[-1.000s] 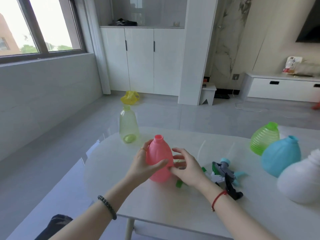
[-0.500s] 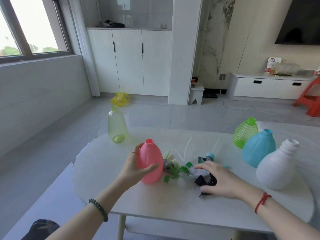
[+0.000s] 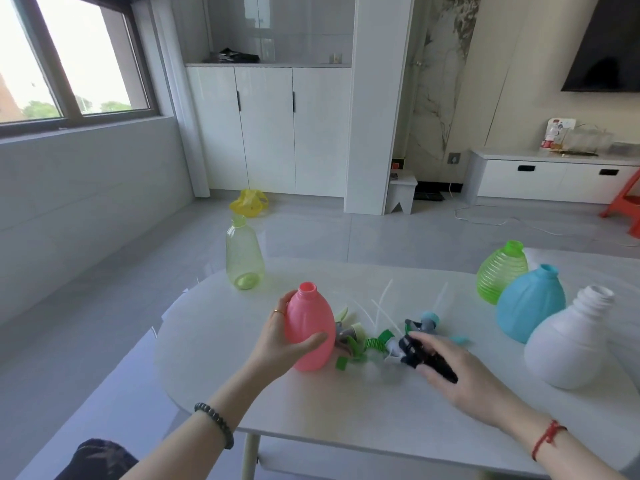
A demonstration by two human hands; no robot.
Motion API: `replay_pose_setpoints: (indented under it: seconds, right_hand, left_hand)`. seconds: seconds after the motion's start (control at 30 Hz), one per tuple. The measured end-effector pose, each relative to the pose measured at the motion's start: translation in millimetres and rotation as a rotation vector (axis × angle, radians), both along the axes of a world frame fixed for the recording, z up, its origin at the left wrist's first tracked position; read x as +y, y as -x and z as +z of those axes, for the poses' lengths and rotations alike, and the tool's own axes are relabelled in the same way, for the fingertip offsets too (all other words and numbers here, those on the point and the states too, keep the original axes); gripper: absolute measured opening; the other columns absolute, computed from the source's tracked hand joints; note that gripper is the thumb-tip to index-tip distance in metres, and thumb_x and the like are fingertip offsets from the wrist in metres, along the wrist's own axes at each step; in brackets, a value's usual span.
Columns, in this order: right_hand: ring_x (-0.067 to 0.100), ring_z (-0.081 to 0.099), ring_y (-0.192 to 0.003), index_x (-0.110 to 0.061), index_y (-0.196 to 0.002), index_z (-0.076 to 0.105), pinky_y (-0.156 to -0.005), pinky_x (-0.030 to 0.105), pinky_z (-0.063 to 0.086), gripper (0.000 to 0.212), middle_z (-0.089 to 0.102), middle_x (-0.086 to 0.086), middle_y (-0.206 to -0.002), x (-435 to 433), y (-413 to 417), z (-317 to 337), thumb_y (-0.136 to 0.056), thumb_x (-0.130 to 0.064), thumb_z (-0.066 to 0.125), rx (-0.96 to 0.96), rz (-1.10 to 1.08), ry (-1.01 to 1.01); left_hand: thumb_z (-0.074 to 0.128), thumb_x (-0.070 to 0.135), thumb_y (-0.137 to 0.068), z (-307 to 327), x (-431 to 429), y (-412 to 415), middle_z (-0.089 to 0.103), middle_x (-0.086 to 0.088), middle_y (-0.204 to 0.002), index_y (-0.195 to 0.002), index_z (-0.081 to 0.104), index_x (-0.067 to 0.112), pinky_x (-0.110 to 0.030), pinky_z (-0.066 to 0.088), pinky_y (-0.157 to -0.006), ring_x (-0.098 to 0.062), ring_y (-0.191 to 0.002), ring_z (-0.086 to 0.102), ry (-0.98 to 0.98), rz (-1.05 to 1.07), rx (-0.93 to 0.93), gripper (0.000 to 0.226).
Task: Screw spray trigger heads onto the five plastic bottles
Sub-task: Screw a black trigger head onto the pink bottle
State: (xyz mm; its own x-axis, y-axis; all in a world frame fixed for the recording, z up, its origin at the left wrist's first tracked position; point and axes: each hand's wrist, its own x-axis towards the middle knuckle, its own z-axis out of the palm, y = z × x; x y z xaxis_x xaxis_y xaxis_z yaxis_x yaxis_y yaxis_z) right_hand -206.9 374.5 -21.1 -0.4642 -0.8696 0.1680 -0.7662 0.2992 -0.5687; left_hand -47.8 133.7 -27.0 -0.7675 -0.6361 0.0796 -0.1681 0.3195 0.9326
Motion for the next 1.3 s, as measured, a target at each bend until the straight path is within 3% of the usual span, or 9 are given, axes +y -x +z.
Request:
replay_pose_setpoints:
  seconds: [0.1,0.17,0.23,0.43,0.63,0.83,0.97,1.13,1.3]
  right_hand:
    - [-0.011,0.056,-0.093,-0.045,-0.105,0.050,-0.084,0.002,0.039,0.026,0.062,-0.011,-0.104,-15,-7,32,-0.083,-0.033,0.054,-0.217,-0.098,0.371]
    - [0.000,0.058,-0.068,-0.036,-0.093,0.060,-0.070,0.013,0.048,0.010,0.062,-0.006,-0.076,-30,-12,67,-0.086,-0.038,0.053,-0.336,-0.102,0.534]
    - [0.009,0.055,-0.059,-0.025,-0.077,0.062,-0.063,0.025,0.049,0.025,0.058,-0.001,-0.061,-45,-18,104,-0.088,-0.041,0.047,-0.361,-0.060,0.584]
    - [0.014,0.055,-0.048,0.003,-0.079,0.059,-0.056,0.024,0.047,0.049,0.057,0.008,-0.061,-86,-33,170,-0.088,-0.041,0.041,-0.244,0.066,0.446]
    - [0.021,0.056,-0.046,0.004,-0.085,0.063,-0.057,0.031,0.048,0.046,0.059,0.006,-0.059,-101,-34,196,-0.090,-0.038,0.046,-0.143,0.048,0.327]
    - [0.011,0.058,-0.044,-0.009,-0.081,0.065,-0.047,0.017,0.049,0.021,0.064,0.002,-0.062,-126,-36,192,-0.080,-0.031,0.065,-0.015,0.049,0.108]
    - [0.018,0.064,-0.062,-0.016,-0.092,0.058,-0.059,0.023,0.050,0.022,0.065,0.003,-0.077,-148,-39,176,-0.074,-0.019,0.072,0.038,0.109,-0.089]
    - [0.022,0.055,-0.084,-0.015,-0.098,0.066,-0.078,0.039,0.050,0.025,0.057,0.001,-0.085,-173,-41,148,-0.073,-0.017,0.070,0.302,0.171,-0.280]
    - [0.018,0.052,-0.076,-0.011,-0.097,0.067,-0.065,0.027,0.042,0.023,0.057,0.002,-0.082,-176,-40,150,-0.075,-0.010,0.068,0.274,0.227,-0.308]
  left_hand:
    - [0.077,0.035,-0.061,-1,-1,0,0.049,-0.003,-0.122,-0.126,0.026,0.044,-0.038,0.051,-0.086,-0.021,-0.106,0.053,0.009,0.009,-0.006,0.083]
    - [0.078,0.027,-0.066,-1,-1,1,0.049,-0.004,-0.123,-0.129,0.027,0.039,-0.037,0.051,-0.085,-0.021,-0.106,0.053,0.002,0.001,0.000,0.082]
    - [0.077,0.024,-0.068,-1,-2,1,0.048,-0.004,-0.123,-0.127,0.027,0.040,-0.037,0.050,-0.085,-0.022,-0.107,0.052,0.008,-0.005,0.003,0.079]
    - [0.075,0.037,-0.059,-2,-2,-1,0.047,-0.004,-0.124,-0.124,0.026,0.045,-0.043,0.051,-0.090,-0.021,-0.108,0.052,0.011,-0.005,-0.019,0.082]
    - [0.076,0.036,-0.060,-4,-4,0,0.046,-0.003,-0.124,-0.129,0.027,0.041,-0.043,0.052,-0.089,-0.022,-0.108,0.052,-0.005,-0.013,-0.015,0.085]
    - [0.077,0.034,-0.063,-5,-4,-1,0.044,-0.002,-0.125,-0.129,0.026,0.042,-0.042,0.052,-0.088,-0.021,-0.108,0.051,-0.002,-0.019,-0.006,0.084]
    - [0.075,0.040,-0.059,-3,-3,-1,0.045,0.000,-0.124,-0.120,0.024,0.053,-0.042,0.051,-0.090,-0.019,-0.108,0.051,0.002,-0.015,0.005,0.081]
    - [0.075,0.036,-0.064,-6,-4,0,0.044,0.001,-0.123,-0.120,0.021,0.053,-0.038,0.050,-0.088,-0.019,-0.108,0.050,0.012,-0.002,0.013,0.080]
    - [0.075,0.033,-0.066,-6,-5,1,0.043,-0.001,-0.123,-0.131,0.023,0.043,-0.036,0.048,-0.088,-0.020,-0.108,0.048,0.030,0.000,0.002,0.084]
